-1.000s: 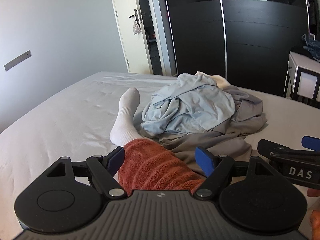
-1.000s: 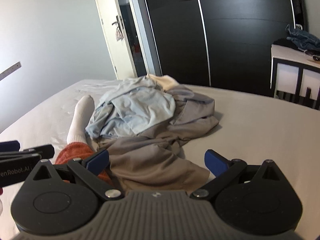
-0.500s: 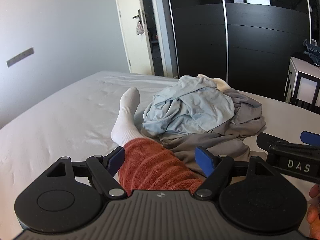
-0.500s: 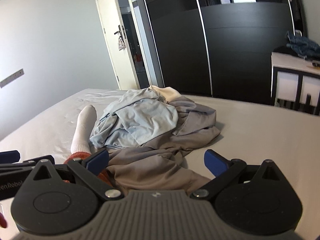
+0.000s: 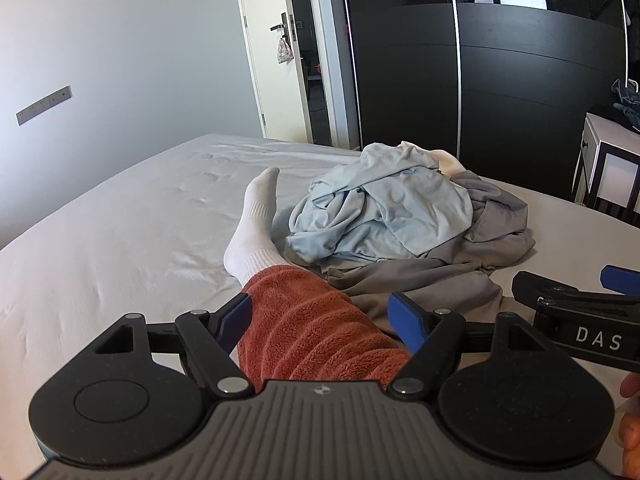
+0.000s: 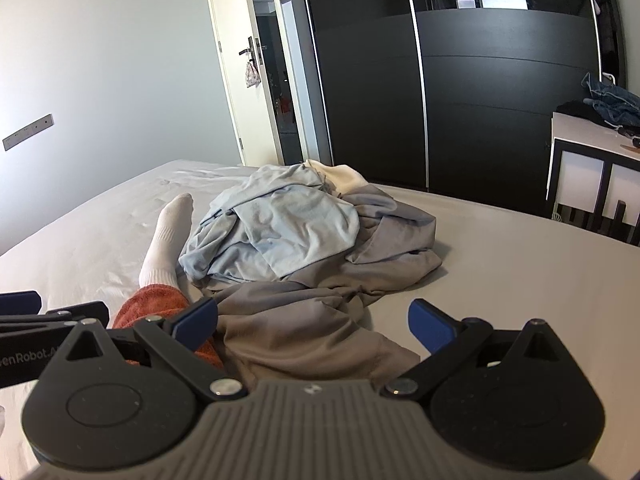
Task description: Fold clothes
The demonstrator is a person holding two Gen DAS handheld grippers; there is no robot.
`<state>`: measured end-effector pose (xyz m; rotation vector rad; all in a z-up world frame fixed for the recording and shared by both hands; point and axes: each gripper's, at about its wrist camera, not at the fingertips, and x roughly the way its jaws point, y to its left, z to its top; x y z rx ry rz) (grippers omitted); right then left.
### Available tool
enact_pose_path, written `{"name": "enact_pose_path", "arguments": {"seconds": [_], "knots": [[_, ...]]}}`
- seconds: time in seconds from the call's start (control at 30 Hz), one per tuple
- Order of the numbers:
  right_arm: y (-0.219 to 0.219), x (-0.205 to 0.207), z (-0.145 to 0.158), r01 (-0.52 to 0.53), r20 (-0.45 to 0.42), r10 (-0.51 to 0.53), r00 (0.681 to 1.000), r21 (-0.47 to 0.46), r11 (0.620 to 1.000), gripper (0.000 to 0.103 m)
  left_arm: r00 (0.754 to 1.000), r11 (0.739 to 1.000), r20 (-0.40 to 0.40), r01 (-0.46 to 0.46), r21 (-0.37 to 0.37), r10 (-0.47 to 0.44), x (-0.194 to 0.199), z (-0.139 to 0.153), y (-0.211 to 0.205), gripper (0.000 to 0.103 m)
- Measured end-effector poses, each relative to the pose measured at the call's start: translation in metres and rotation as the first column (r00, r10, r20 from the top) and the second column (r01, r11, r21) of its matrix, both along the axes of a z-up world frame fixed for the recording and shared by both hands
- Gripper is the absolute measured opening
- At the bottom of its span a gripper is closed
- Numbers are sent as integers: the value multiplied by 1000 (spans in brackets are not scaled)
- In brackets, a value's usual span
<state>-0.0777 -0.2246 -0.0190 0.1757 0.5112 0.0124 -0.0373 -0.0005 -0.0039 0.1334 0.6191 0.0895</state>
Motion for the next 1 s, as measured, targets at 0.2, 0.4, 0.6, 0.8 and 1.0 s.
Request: {"name": "enact_pose_path", "arguments": {"seconds": [0.2, 0.4, 0.6, 0.8, 1.0], "knots": [[0, -1, 1, -2, -2, 2, 1000, 7, 1000, 102, 1000, 1000, -6, -3, 3, 3, 0, 0, 0, 88], [1, -1, 1, 4, -1, -4, 1000, 2, 1000, 102, 1000, 1000, -6, -4, 14, 4, 1, -1, -1, 88], [1, -1, 1, -7, 6, 7, 1000, -3, 1000, 102, 1000, 1000, -10, -4, 6, 4, 1, -2, -2, 88], [1, 0, 1, -14, 10, 14, 1000, -10, 1000, 102, 1000, 1000, -19, -3, -4, 3, 4, -4, -2, 88], [-2, 5, 1, -25, 11, 25, 1000, -17, 1000, 102, 1000, 1000, -27, -2, -17, 2, 9, -9, 0, 88]]}}
